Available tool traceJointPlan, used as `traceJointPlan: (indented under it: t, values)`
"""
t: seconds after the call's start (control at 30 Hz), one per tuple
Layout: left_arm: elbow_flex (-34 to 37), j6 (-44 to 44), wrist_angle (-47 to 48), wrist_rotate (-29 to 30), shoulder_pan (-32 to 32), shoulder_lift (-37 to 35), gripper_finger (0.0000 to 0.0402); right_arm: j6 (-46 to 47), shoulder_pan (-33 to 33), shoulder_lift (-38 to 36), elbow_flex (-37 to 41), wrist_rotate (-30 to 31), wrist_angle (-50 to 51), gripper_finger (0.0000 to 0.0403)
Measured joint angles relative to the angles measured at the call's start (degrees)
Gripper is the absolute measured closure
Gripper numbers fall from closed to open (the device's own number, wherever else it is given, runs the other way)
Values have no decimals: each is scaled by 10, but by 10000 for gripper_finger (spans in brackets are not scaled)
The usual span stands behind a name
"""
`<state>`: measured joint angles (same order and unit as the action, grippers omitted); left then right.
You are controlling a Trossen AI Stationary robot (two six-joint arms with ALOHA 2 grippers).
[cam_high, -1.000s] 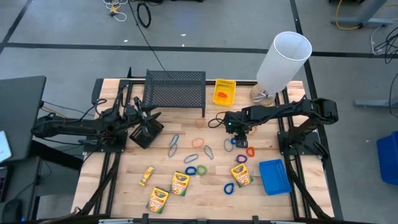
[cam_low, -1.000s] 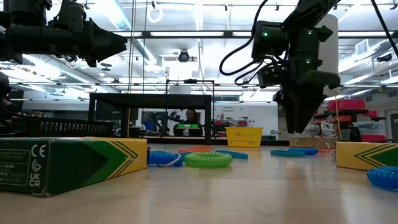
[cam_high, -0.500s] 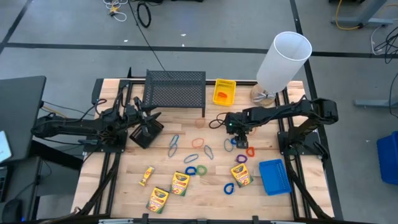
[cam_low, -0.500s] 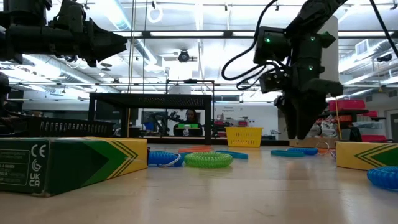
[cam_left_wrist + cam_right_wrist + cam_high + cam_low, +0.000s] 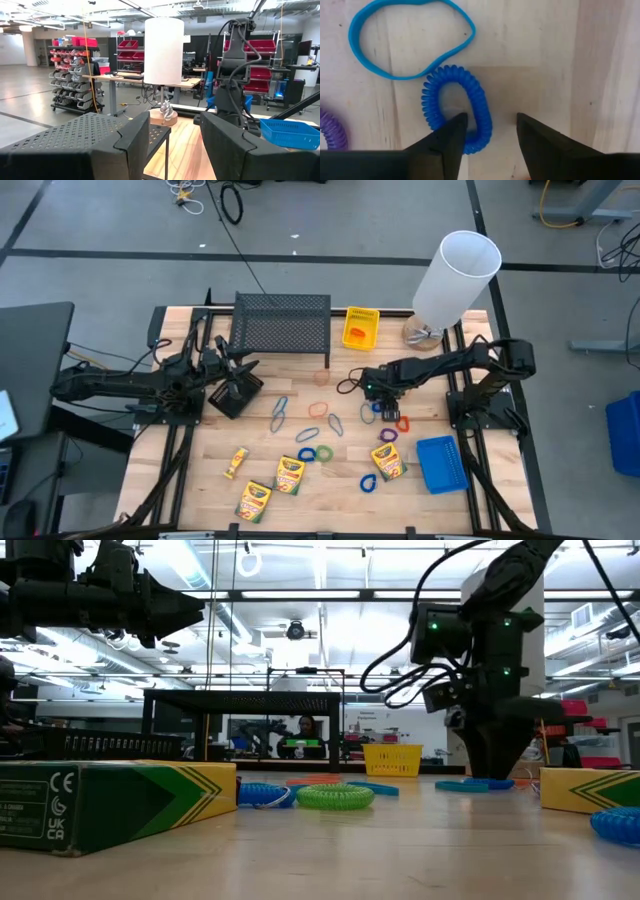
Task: Pick & Place Office Desk Supplies
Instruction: Put the top blue spring keychain into the yellow bin
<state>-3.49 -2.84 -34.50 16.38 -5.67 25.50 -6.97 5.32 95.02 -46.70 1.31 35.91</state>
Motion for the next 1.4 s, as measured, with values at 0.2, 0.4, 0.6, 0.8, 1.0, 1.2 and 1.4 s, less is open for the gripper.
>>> traceJointPlan:
  t: [0.2,0.4,0.6,0.8,1.0,1.2,1.4]
  values:
    - [0,1,0,0,0,0,221,12,-18,3,0,23,-4,296]
    - [0,1,0,1,0,0,221,30,-31,4,1,35,-9,388]
    - [0,1,0,1,0,0,221,37,-40,-1,3,43,-17,394]
    - [0,1,0,1,0,0,221,46,-42,-17,4,56,-55,395]
    - [0,1,1,1,0,0,221,39,-42,-17,3,55,-135,398]
    - [0,1,4,1,0,0,221,19,-41,-18,3,48,-221,399]
    - [0,1,4,1,0,0,221,-6,-41,-19,3,29,-350,399]
